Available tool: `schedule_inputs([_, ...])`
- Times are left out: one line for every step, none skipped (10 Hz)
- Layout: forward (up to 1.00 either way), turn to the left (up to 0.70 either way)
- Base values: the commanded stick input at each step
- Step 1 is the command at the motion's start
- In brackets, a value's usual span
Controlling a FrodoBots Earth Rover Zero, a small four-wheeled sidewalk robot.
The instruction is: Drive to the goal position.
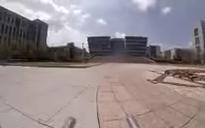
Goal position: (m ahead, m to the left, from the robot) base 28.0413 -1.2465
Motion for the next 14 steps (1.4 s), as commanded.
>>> schedule_inputs([1.0,-0.22])
schedule_inputs([1.0,-0.27])
schedule_inputs([1.0,-0.27])
schedule_inputs([1.0,0.0])
schedule_inputs([1.0,0.0])
schedule_inputs([1.0,0.0])
schedule_inputs([1.0,0.0])
schedule_inputs([1.0,0.0])
schedule_inputs([1.0,-0.14])
schedule_inputs([1.0,-0.27])
schedule_inputs([1.0,-0.27])
schedule_inputs([1.0,-0.27])
schedule_inputs([1.0,-0.14])
schedule_inputs([1.0,0.0])
